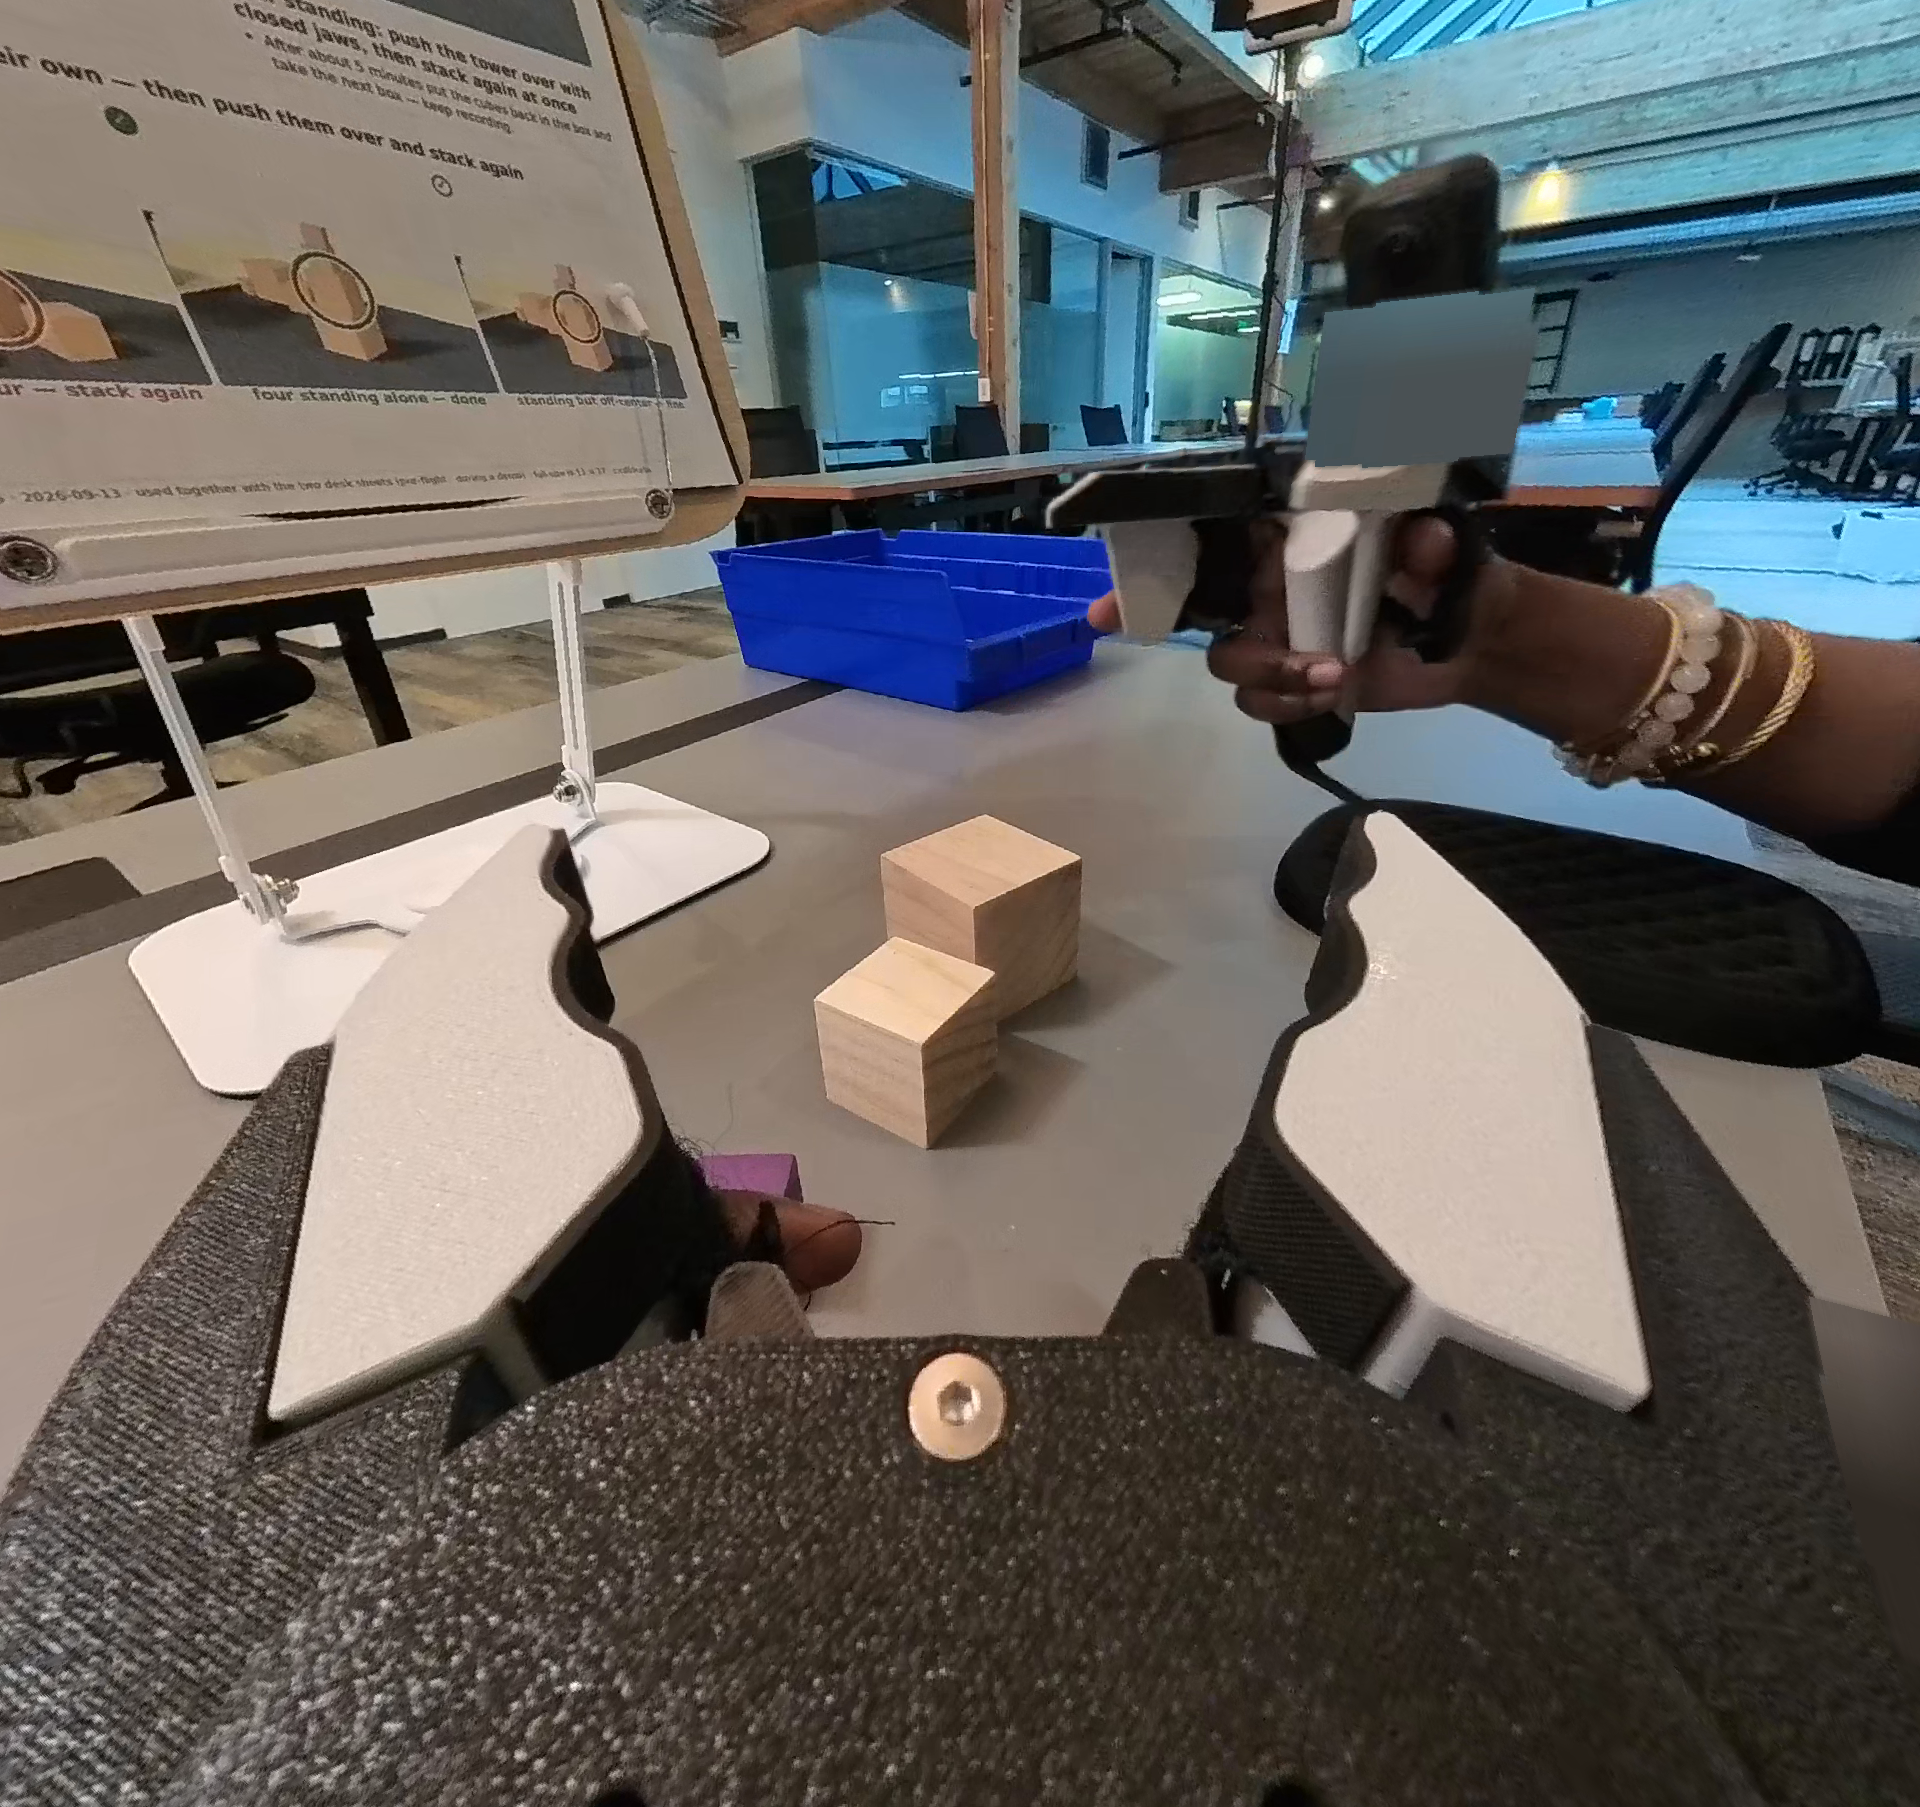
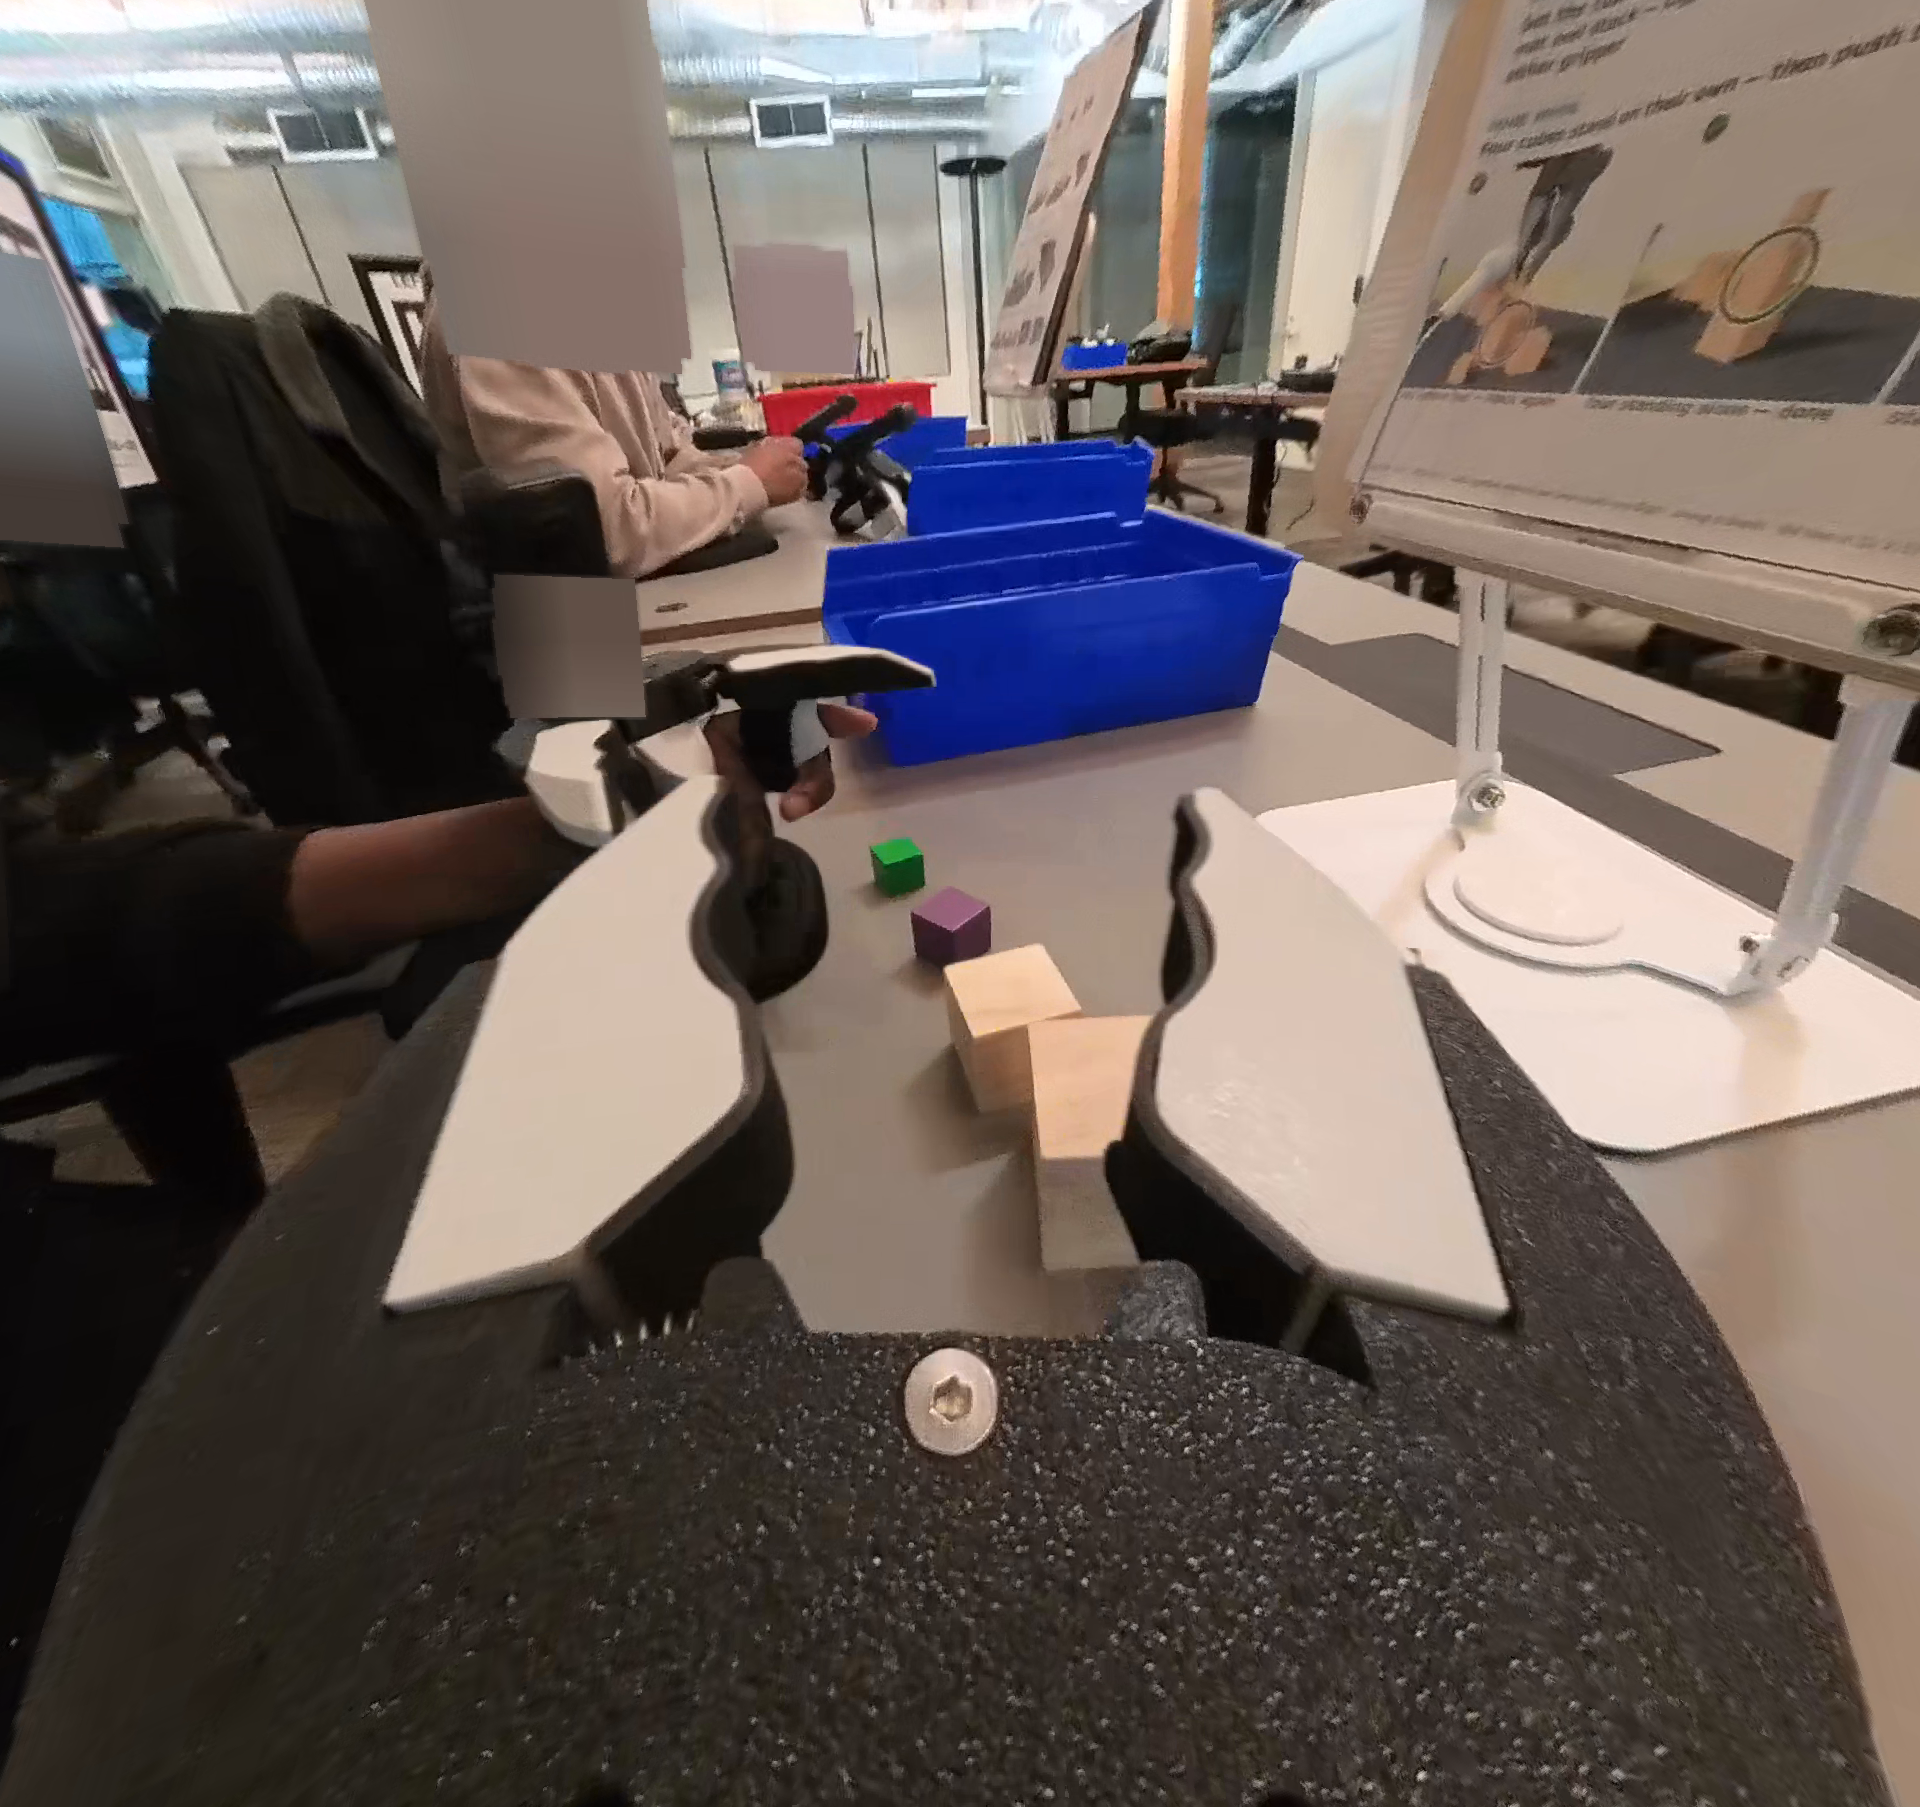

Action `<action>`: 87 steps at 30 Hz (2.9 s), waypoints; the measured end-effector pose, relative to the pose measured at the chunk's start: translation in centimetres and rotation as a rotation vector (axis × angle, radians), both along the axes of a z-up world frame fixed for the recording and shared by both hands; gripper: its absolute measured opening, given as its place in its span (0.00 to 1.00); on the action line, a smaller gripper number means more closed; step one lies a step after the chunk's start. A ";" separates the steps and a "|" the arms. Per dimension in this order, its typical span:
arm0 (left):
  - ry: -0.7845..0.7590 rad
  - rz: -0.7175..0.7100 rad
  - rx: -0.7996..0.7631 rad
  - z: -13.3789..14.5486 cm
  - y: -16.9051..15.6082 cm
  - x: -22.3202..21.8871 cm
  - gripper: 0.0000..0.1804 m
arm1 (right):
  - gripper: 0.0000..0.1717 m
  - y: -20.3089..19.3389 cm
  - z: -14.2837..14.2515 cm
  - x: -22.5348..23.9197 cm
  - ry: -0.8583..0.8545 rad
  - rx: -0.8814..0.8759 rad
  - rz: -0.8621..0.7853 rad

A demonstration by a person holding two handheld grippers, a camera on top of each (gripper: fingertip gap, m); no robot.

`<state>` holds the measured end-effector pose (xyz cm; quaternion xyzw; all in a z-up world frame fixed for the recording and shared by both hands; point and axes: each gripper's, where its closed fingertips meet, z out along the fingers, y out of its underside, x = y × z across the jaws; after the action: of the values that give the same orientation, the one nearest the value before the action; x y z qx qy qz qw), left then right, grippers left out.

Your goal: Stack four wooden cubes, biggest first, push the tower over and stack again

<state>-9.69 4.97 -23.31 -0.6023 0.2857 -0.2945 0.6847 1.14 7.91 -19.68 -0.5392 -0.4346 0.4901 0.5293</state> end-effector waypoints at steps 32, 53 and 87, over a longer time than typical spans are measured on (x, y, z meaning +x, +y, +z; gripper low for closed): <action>0.543 -0.243 -0.056 0.0 3.8 3.2 0.60 | 0.77 -2.1 -3.6 1.8 0.082 0.043 -0.117; 1.534 -0.749 -0.276 -9.5 7.9 9.2 0.42 | 0.73 -1.7 -3.9 1.7 0.066 0.013 -0.129; 1.499 -0.846 -0.260 -9.6 1.4 12.0 0.37 | 0.74 -2.3 -5.1 0.8 -0.024 0.048 -0.104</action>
<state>2.32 6.37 -32.89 -0.5542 0.8251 -0.0802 0.0748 1.92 5.63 -24.75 -0.5541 -0.4241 0.4449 0.5614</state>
